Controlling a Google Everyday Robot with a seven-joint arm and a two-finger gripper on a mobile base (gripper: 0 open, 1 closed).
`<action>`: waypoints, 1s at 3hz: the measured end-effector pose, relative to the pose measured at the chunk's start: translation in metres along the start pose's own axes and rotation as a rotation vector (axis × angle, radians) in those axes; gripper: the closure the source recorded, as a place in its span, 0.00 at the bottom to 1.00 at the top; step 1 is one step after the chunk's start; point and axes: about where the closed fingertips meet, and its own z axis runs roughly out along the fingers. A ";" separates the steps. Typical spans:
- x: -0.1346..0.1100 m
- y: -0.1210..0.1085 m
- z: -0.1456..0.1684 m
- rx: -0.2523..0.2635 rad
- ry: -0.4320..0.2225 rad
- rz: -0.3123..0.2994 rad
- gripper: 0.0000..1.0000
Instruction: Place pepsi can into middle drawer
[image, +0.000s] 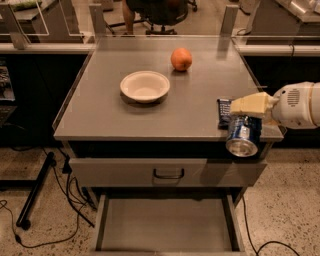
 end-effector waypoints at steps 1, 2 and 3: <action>0.031 0.023 -0.008 0.015 -0.111 -0.052 1.00; 0.072 0.014 -0.002 0.041 -0.205 -0.049 1.00; 0.092 -0.009 0.008 0.103 -0.295 -0.044 1.00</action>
Offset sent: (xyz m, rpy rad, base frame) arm -0.0777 -0.0024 -0.0659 -0.0342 -0.3300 -0.3417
